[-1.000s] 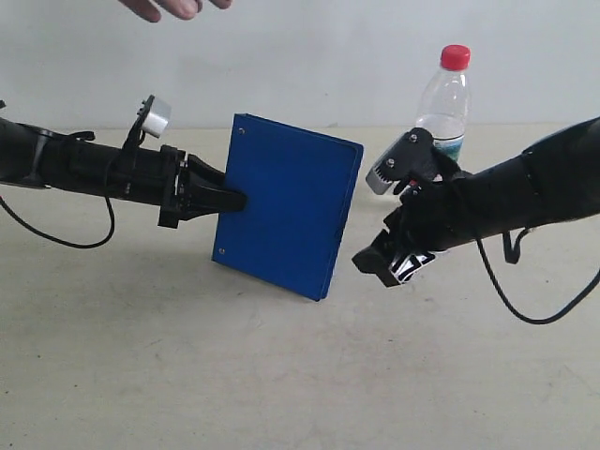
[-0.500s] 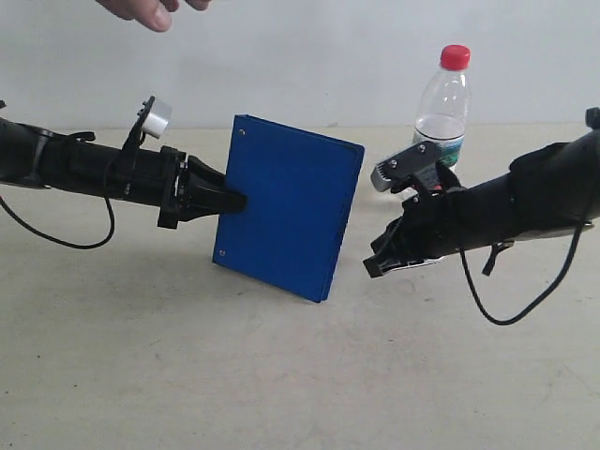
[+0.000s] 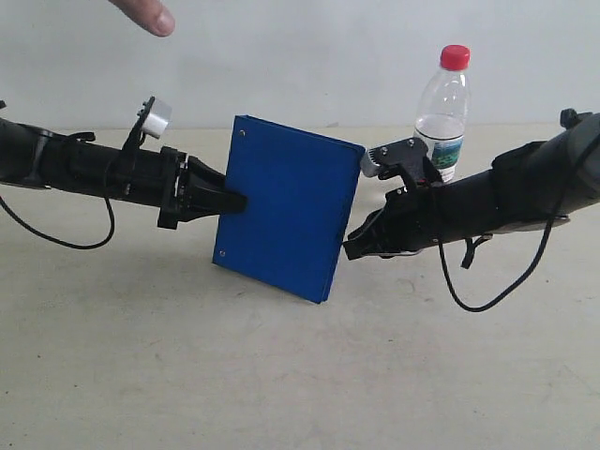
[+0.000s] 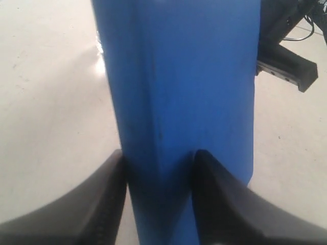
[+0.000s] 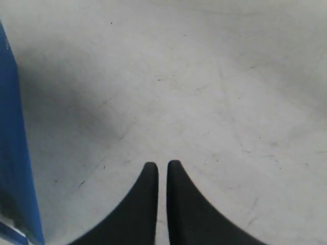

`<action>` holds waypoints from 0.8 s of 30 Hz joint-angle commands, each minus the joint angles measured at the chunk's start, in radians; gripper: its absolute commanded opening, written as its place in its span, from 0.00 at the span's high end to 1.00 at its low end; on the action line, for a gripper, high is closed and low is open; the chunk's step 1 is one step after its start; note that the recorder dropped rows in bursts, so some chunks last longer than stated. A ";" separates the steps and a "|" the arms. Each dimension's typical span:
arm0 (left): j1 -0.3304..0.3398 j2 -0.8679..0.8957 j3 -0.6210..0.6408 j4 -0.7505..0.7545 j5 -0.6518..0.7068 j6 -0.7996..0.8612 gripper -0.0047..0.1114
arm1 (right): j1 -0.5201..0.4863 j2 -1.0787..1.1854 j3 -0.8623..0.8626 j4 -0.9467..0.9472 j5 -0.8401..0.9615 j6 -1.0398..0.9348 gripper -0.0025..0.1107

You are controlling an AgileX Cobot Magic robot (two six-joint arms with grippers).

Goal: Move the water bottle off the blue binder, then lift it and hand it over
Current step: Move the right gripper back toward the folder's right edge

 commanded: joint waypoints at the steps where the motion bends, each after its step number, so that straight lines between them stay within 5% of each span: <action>1: -0.015 0.001 0.011 0.060 -0.010 -0.004 0.92 | -0.001 0.001 -0.005 0.006 0.036 -0.022 0.98; 24: -0.043 0.001 0.011 0.062 -0.010 -0.016 0.87 | -0.001 0.068 -0.094 0.006 0.224 -0.198 0.98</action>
